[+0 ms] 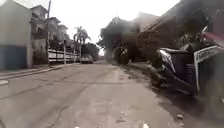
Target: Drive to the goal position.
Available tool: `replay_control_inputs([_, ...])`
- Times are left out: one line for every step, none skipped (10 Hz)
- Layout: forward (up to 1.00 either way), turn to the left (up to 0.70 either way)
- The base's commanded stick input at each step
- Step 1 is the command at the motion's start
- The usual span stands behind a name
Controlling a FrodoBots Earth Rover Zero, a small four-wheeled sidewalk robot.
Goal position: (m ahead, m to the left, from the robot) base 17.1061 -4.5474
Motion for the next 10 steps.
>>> replay_control_inputs([0.5,0.23])
replay_control_inputs([0.5,0.12])
replay_control_inputs([0.5,0.1])
replay_control_inputs([0.5,0.21])
replay_control_inputs([0.5,0.21])
replay_control_inputs([0.5,0.15])
replay_control_inputs([0.5,0.12])
replay_control_inputs([0.62,0.15])
replay_control_inputs([0.7,0.12])
replay_control_inputs([0.7,0.13])
